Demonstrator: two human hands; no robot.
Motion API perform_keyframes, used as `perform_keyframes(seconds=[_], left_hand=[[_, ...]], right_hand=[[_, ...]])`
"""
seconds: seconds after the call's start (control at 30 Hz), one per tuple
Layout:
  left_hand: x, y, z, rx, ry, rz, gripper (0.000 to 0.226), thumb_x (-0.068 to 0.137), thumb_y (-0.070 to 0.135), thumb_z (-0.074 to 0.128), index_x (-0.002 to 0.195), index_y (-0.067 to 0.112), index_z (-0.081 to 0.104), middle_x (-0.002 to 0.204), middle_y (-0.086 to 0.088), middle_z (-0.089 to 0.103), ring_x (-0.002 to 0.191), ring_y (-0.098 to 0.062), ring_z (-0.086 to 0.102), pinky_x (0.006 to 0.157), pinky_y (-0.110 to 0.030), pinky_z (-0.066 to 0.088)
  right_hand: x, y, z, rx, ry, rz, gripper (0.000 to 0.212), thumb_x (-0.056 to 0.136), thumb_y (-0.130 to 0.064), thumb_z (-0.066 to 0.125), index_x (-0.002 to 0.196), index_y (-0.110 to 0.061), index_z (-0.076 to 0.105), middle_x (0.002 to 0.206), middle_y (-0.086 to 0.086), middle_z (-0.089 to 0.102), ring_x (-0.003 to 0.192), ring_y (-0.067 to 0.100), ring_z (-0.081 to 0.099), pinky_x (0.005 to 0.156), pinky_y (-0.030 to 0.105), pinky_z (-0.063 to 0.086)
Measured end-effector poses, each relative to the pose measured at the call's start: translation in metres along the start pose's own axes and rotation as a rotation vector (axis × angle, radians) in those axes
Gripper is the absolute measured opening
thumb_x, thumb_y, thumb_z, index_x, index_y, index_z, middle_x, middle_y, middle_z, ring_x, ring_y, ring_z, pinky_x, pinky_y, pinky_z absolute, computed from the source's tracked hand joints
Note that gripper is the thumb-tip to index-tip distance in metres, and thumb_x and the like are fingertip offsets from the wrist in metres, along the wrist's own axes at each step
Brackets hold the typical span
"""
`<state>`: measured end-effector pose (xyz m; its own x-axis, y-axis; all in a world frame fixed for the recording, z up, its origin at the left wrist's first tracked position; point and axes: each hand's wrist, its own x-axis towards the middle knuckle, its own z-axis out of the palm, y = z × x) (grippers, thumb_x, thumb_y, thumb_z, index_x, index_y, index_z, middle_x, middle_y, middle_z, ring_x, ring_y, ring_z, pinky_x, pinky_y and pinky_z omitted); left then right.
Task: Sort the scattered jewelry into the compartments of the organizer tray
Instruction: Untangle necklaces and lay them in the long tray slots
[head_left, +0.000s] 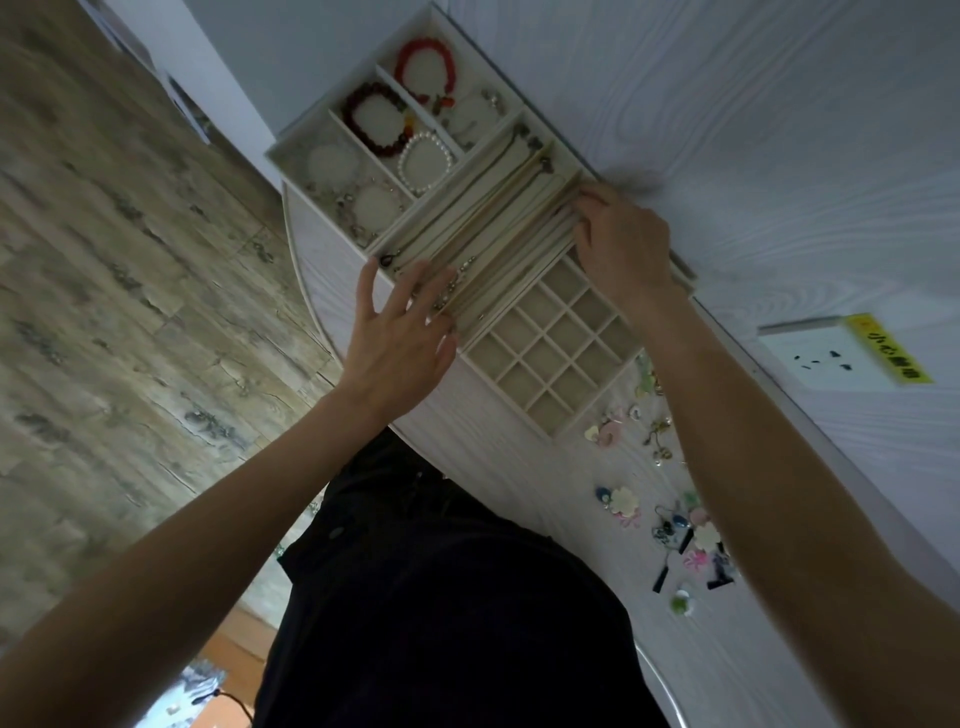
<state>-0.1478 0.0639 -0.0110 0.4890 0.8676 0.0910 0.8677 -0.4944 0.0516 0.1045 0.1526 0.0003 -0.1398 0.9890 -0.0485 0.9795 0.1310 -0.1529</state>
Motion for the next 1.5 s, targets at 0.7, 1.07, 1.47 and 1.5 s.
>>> perform_keyframes(seconds=[0.7, 1.07, 1.47, 1.5], left_hand=[[0.002, 0.006, -0.003, 0.035, -0.007, -0.006, 0.029, 0.091, 0.033, 0.054, 0.084, 0.011, 0.073, 0.140, -0.005, 0.050, 0.133, -0.021, 0.031, 0.110, -0.059, 0.008], [0.003, 0.007, -0.004, 0.011, -0.005, -0.010, 0.030, 0.091, 0.032, 0.055, 0.080, 0.011, 0.073, 0.139, -0.004, 0.051, 0.133, -0.021, 0.032, 0.111, -0.059, 0.007], [0.003, 0.003, -0.006, 0.042, 0.038, 0.017, 0.023, 0.089, 0.027, 0.058, 0.078, 0.014, 0.073, 0.137, -0.003, 0.053, 0.131, -0.025, 0.040, 0.110, -0.059, 0.003], [0.003, 0.002, -0.007, 0.045, 0.049, 0.021, 0.021, 0.088, 0.026, 0.059, 0.077, 0.015, 0.072, 0.136, -0.003, 0.053, 0.130, -0.026, 0.041, 0.110, -0.059, 0.004]], right_hand=[[0.001, -0.001, -0.005, -0.064, -0.060, 0.044, 0.035, 0.099, -0.021, 0.036, 0.117, -0.004, 0.061, 0.134, 0.013, 0.047, 0.085, 0.031, 0.059, 0.062, 0.029, 0.030], [0.003, -0.009, -0.005, -0.092, -0.066, 0.143, 0.030, 0.099, -0.018, 0.035, 0.101, -0.003, 0.060, 0.129, 0.018, 0.042, 0.069, 0.022, 0.043, 0.061, 0.030, 0.025], [0.000, -0.006, -0.008, -0.077, -0.088, 0.167, 0.037, 0.100, -0.024, 0.031, 0.113, -0.009, 0.061, 0.121, 0.017, 0.045, 0.077, 0.029, 0.054, 0.063, 0.030, 0.027], [0.001, -0.006, -0.007, -0.083, -0.087, 0.167, 0.037, 0.100, -0.025, 0.031, 0.112, -0.008, 0.061, 0.120, 0.017, 0.045, 0.078, 0.029, 0.055, 0.063, 0.030, 0.028]])
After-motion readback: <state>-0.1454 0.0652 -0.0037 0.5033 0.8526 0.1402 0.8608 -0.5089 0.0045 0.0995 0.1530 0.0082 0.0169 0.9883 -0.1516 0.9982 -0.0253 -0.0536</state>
